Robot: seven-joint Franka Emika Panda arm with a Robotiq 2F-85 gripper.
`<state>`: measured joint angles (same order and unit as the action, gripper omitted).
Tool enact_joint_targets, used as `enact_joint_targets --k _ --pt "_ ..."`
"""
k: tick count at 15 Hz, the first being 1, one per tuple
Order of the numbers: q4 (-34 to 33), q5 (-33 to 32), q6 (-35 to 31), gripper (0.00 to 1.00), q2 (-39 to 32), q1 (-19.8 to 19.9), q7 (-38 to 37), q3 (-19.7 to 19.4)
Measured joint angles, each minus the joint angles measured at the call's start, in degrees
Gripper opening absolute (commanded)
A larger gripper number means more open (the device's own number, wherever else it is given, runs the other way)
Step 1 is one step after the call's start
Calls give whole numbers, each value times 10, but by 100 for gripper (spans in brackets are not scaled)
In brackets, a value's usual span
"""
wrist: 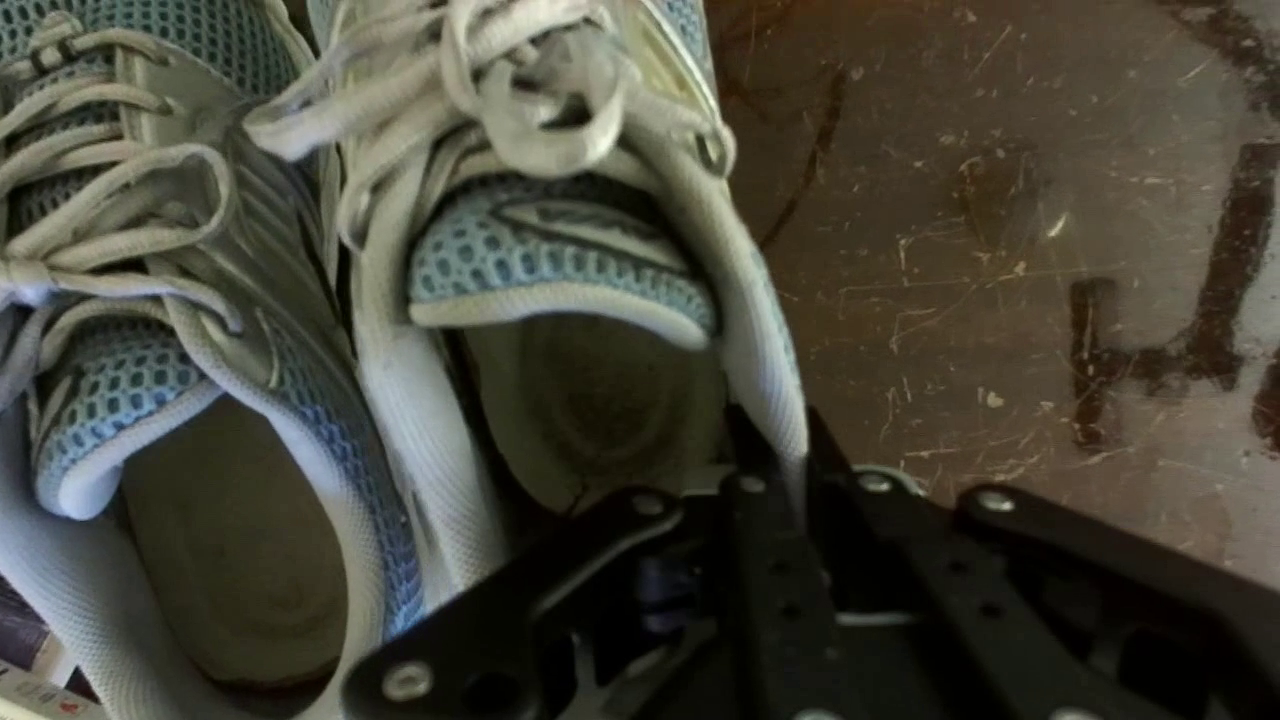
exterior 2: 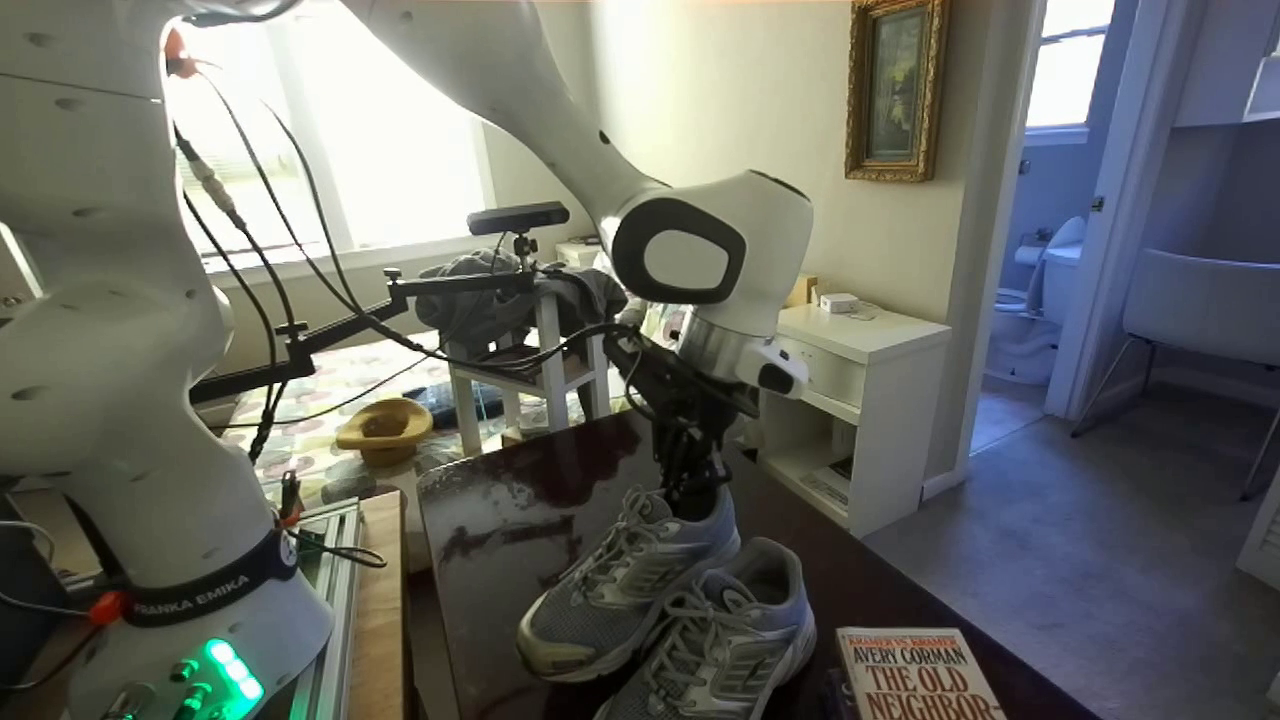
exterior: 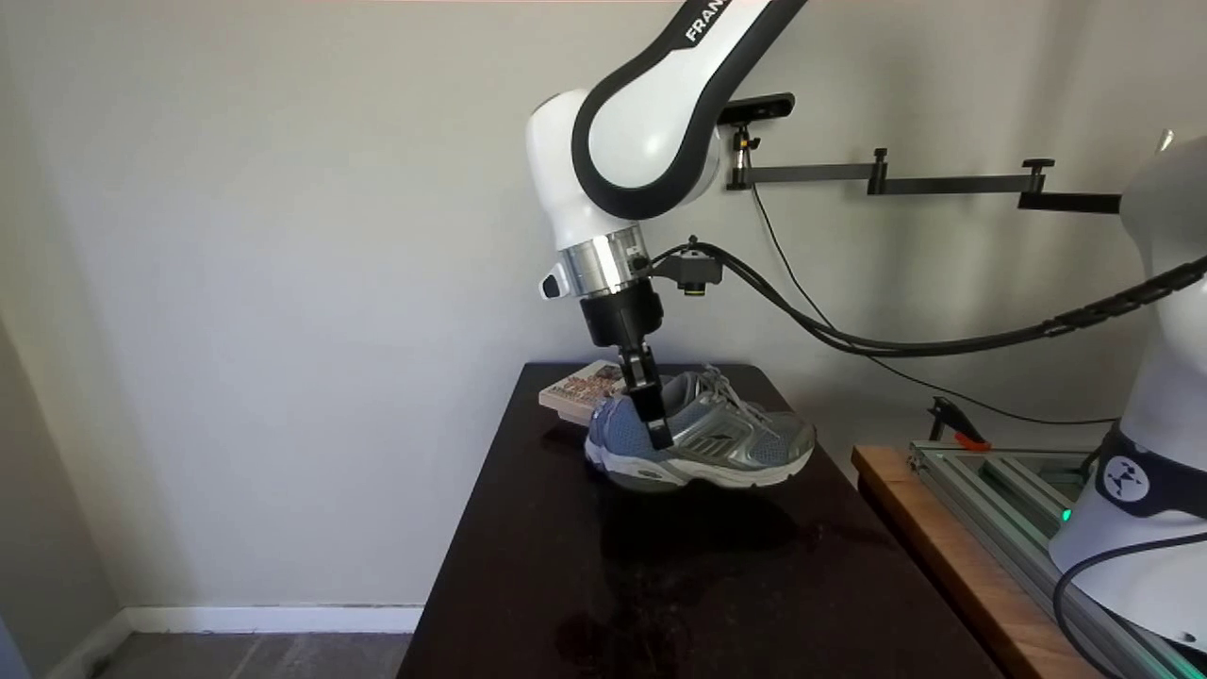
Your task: Put the shoe on the table, then turn both shoes to the right
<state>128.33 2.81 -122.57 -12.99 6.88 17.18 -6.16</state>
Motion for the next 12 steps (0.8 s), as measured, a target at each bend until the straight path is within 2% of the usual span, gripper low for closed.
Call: enact_joint_targets --k 4,9,12 --pt "23 0 -20 2 6 0 0 -1" --pt "51 0 -95 2 8 3 0 -2" --pt "59 0 -116 2 9 5 0 -3"
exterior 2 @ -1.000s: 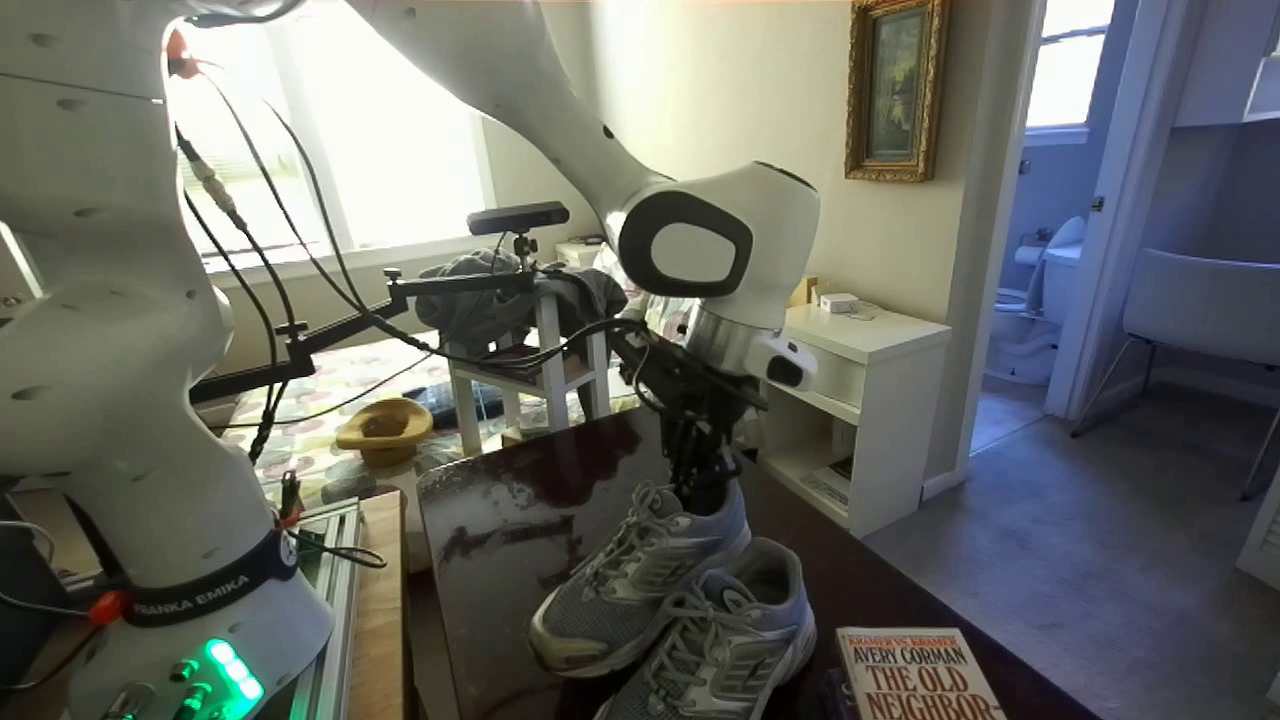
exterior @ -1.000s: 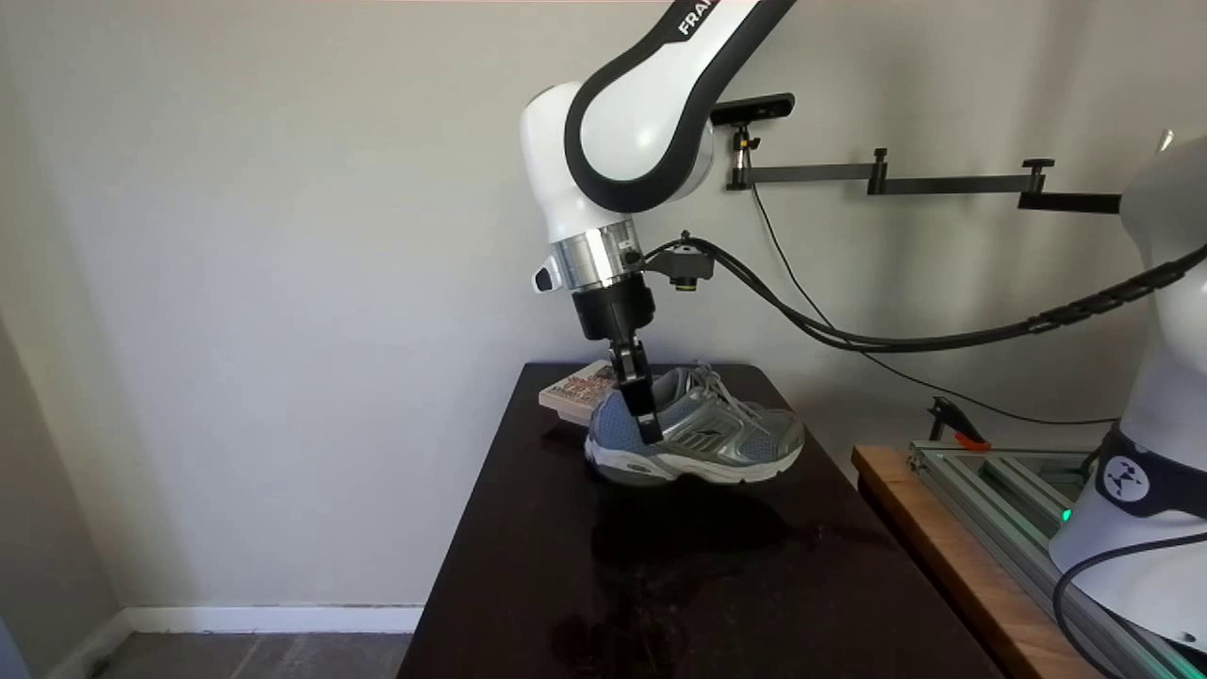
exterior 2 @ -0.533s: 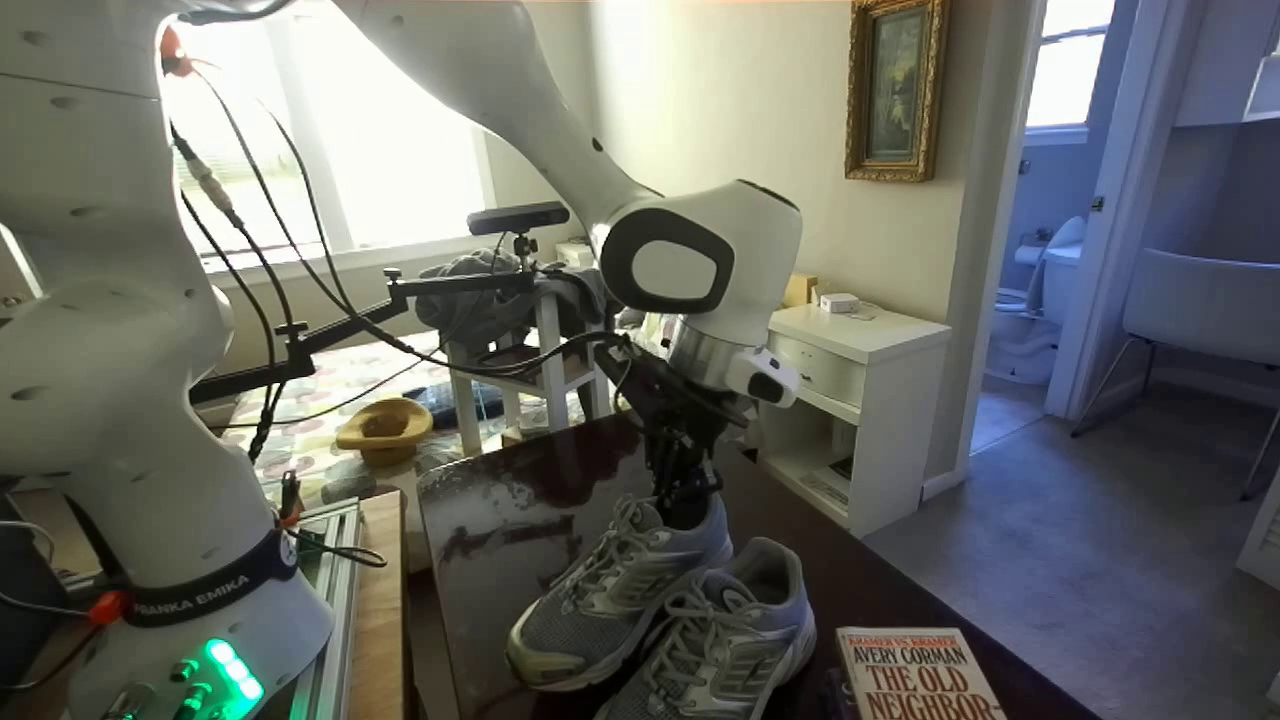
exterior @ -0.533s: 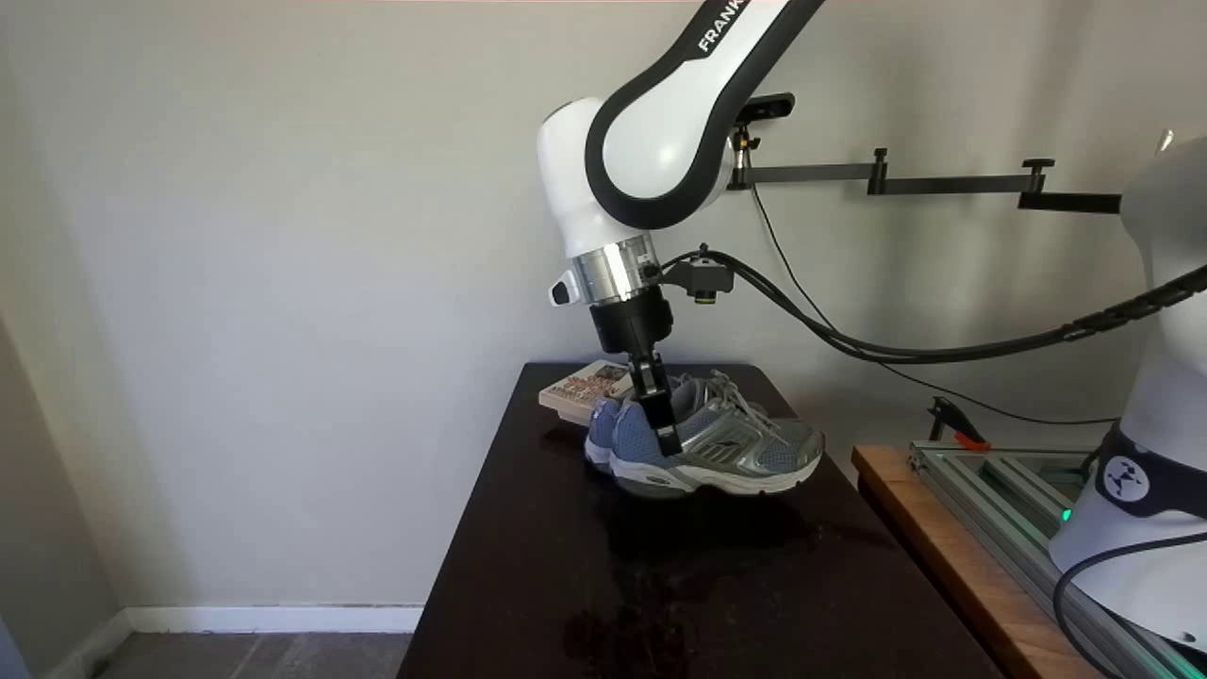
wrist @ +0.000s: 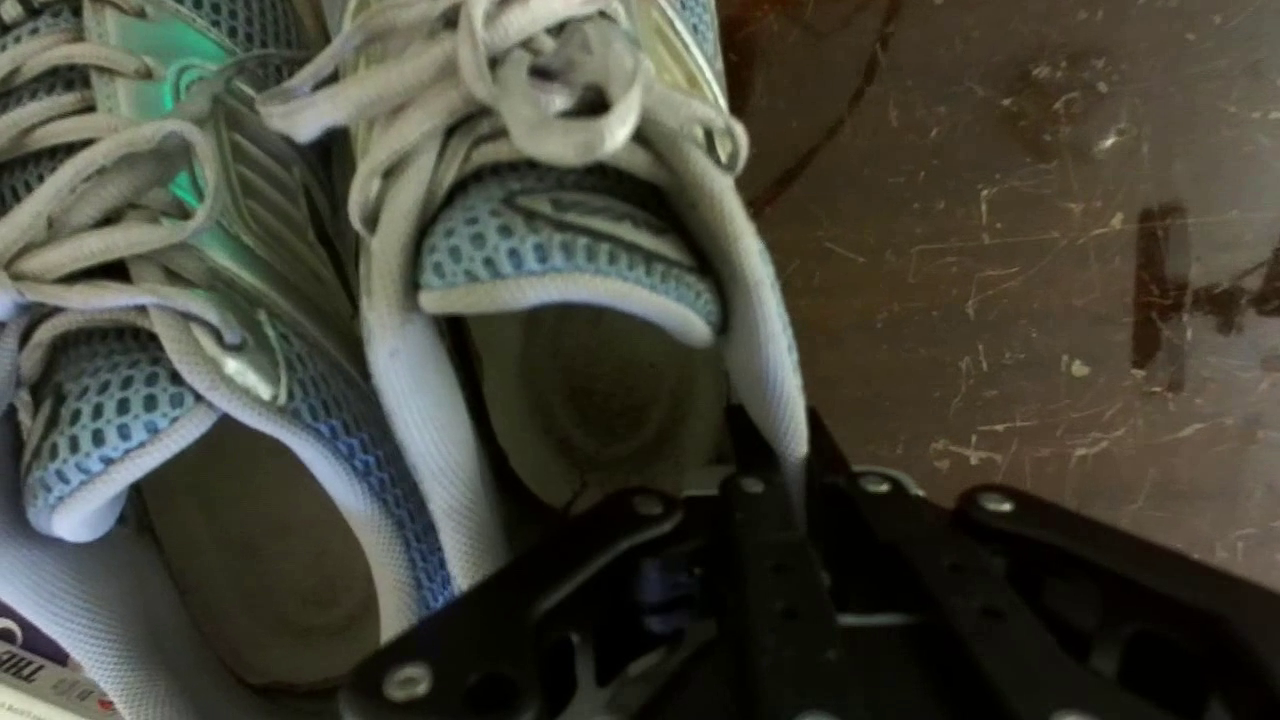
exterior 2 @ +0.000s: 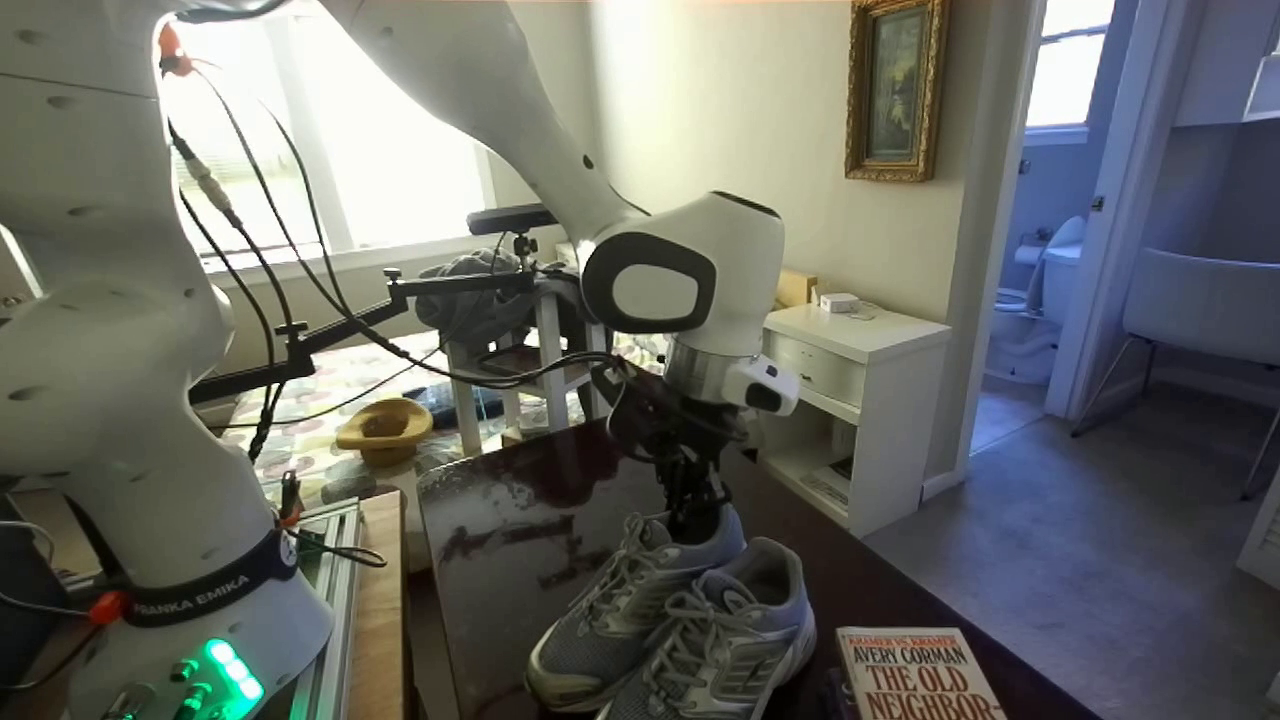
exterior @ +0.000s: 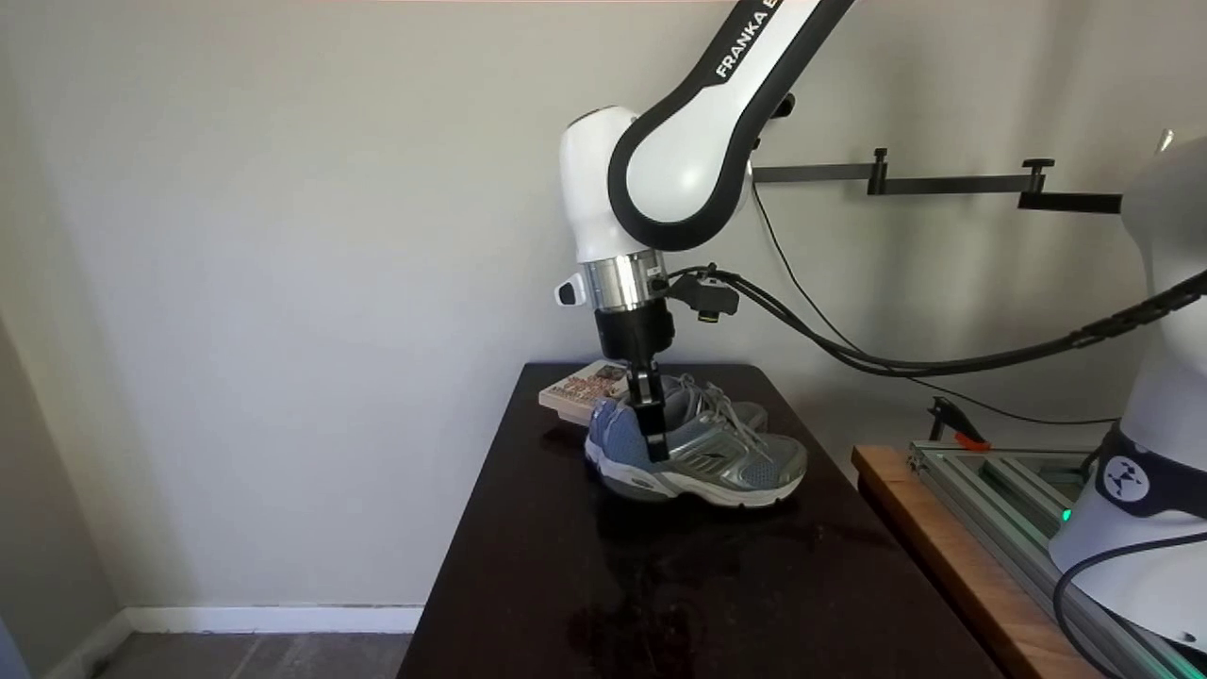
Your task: Put the shoe on the table, then turn both shoes to the right
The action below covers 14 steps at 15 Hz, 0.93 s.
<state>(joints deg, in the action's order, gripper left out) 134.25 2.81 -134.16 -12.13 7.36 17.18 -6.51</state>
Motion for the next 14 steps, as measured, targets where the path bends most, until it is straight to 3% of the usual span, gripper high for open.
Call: enact_joint_targets --k 7,8,10,14 --pt "7 -2 0 2 2 1 0 -5" --pt "7 -3 0 32 2 1 0 -6" --pt "7 -8 1 41 2 1 -3 -8" --pt "7 -24 5 69 6 1 -19 -14"
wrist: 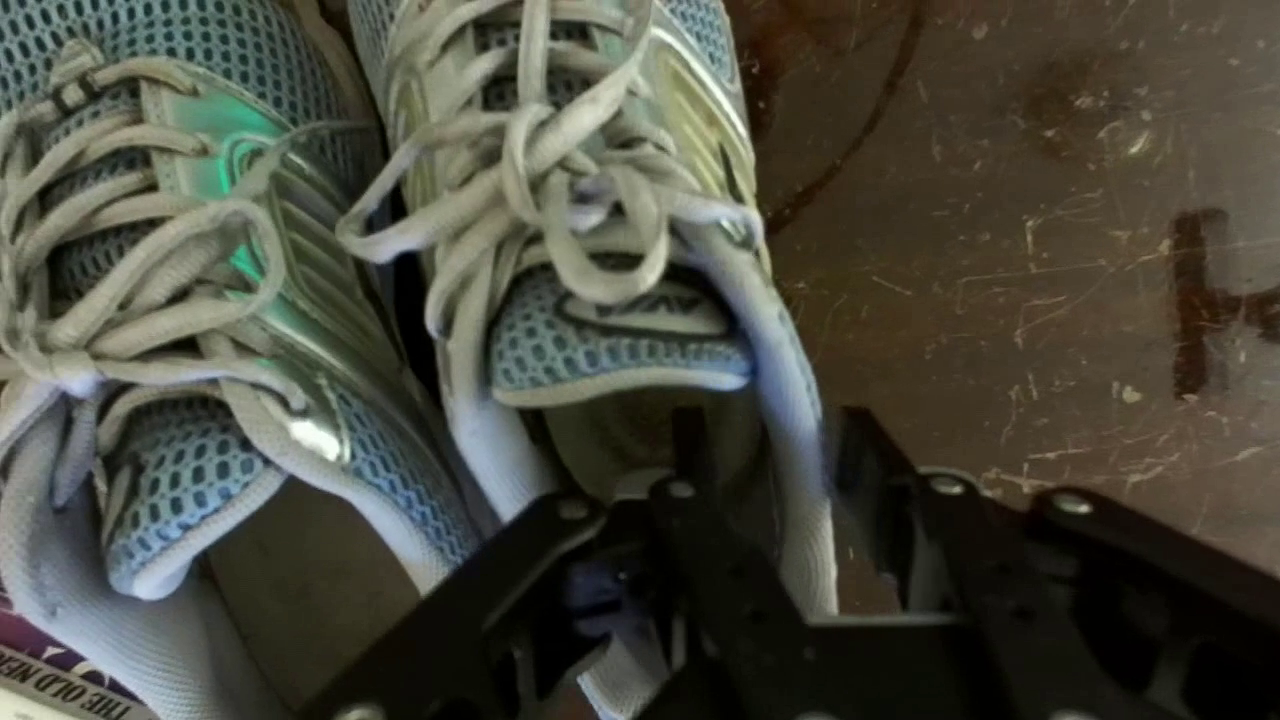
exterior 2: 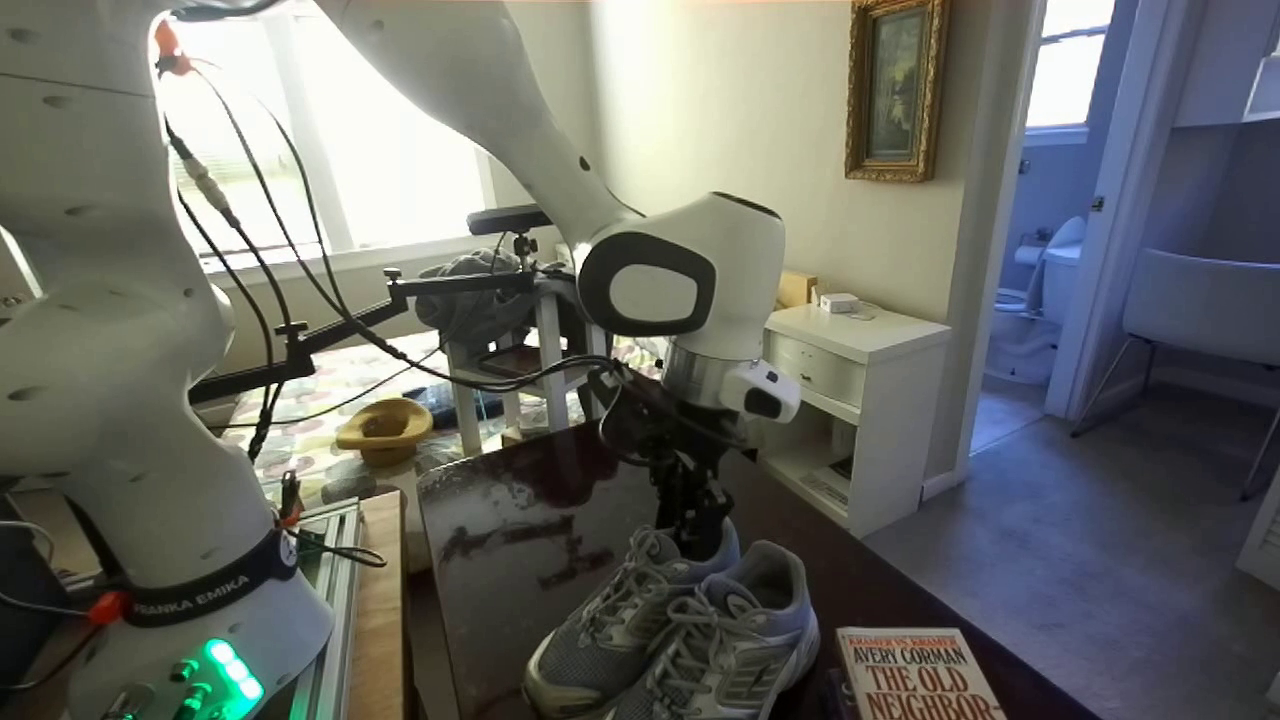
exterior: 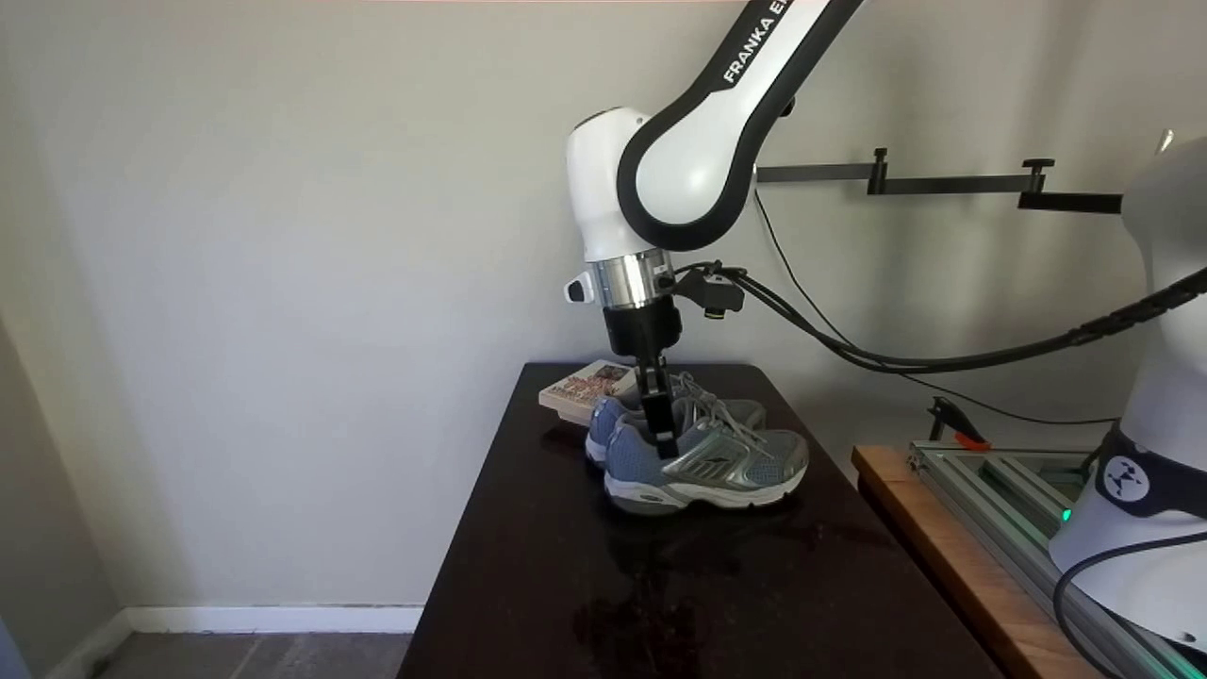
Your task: Put the shoe on the table, then turn both shoes to the right
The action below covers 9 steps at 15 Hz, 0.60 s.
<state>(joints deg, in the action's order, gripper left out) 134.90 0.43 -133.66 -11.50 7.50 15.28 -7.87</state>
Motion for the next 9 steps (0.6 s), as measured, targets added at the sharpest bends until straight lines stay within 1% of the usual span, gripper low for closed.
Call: enact_joint_targets --k 4,6,9 --pt "1 -27 -7 98 18 2 -3 -8" --pt "4 -47 -23 100 32 7 3 -13" --pt "19 -69 -61 100 49 16 19 -19"
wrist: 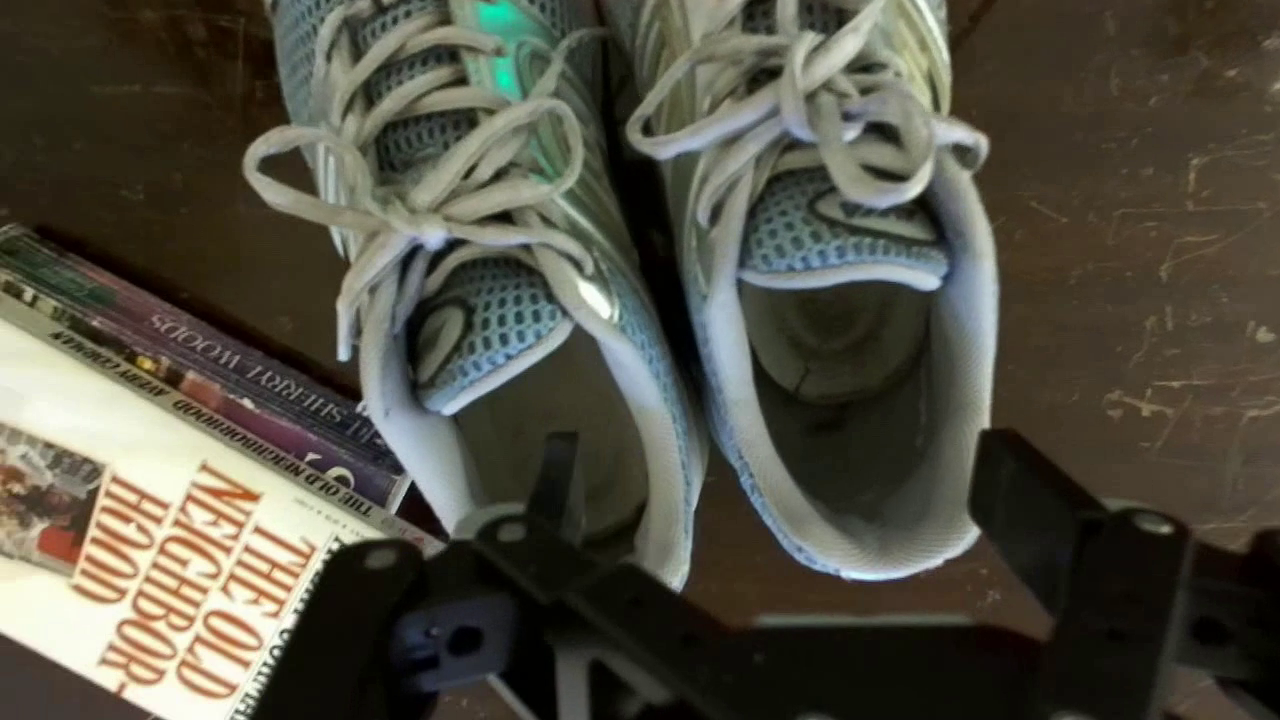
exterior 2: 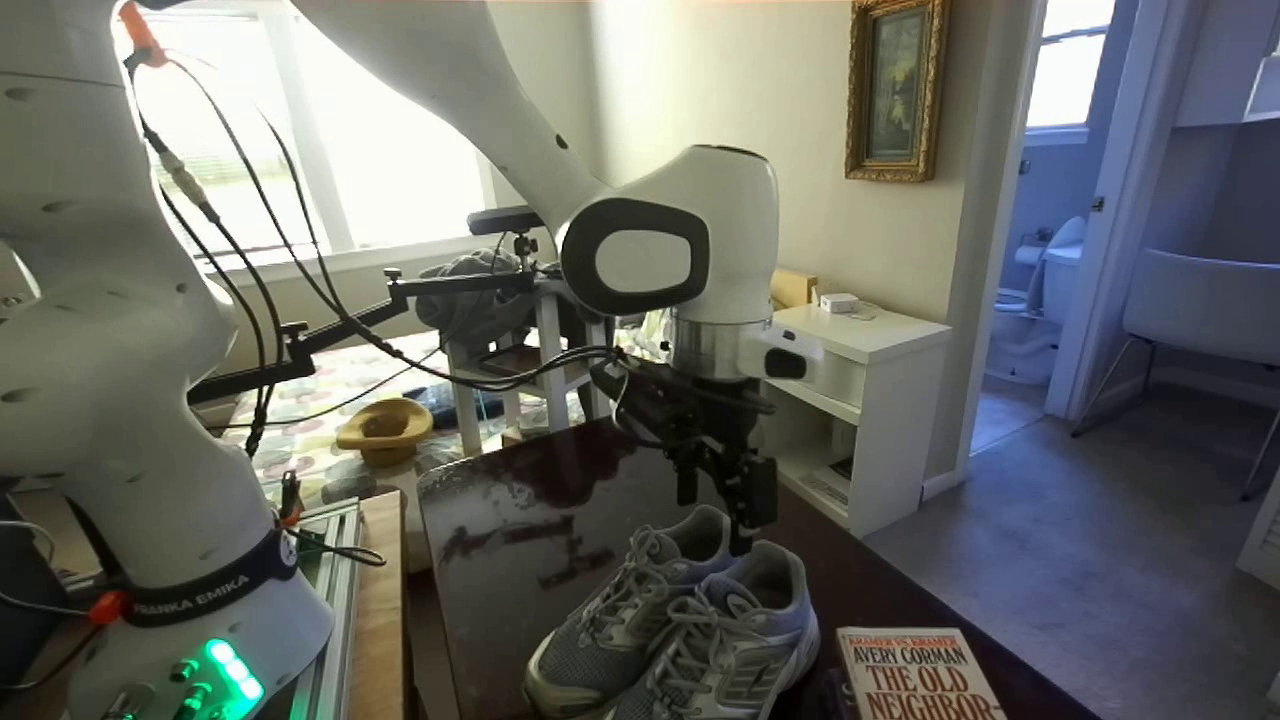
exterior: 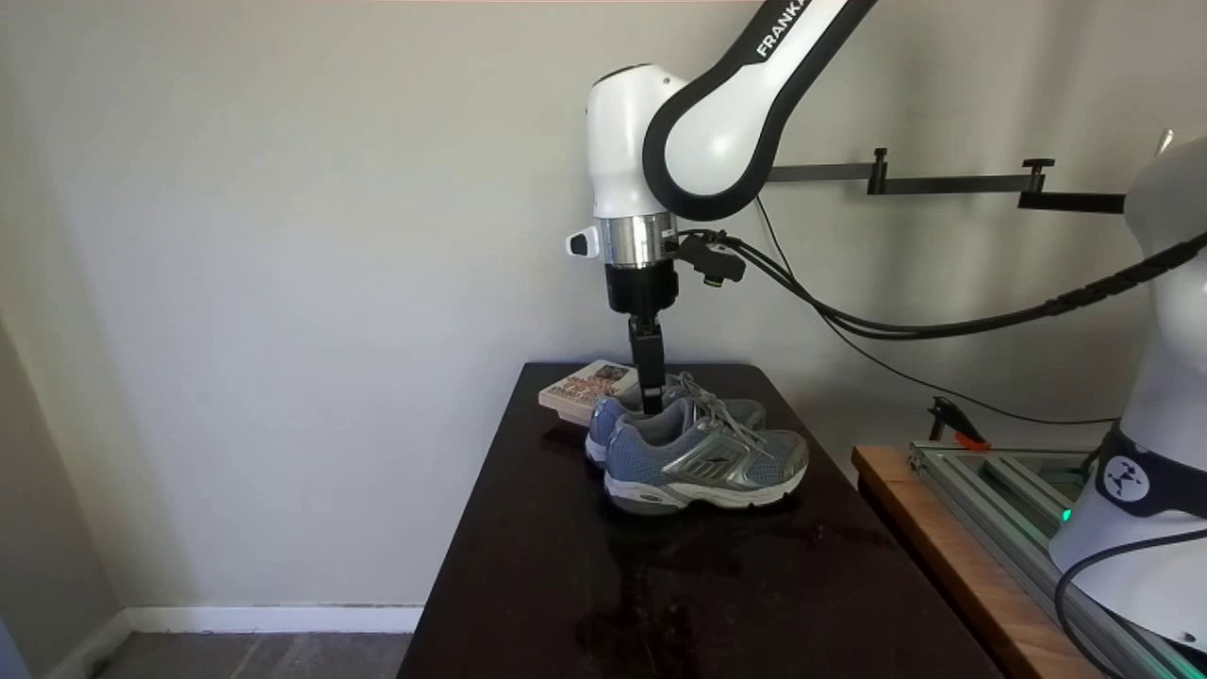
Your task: Put the shoe on the table, then turn both shoes to the right
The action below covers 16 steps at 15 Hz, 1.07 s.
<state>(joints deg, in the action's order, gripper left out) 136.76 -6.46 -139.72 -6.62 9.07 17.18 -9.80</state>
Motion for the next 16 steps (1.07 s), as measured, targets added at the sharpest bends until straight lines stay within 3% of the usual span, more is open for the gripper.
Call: enact_joint_targets --k 5,14,15,16 --pt "27 -5 -63 100 4 8 36 -1" --pt "61 -3 -116 100 -1 21 106 -1" --pt "63 -1 -123 79 -3 22 115 0" --pt "65 1 -130 73 -5 24 123 1"
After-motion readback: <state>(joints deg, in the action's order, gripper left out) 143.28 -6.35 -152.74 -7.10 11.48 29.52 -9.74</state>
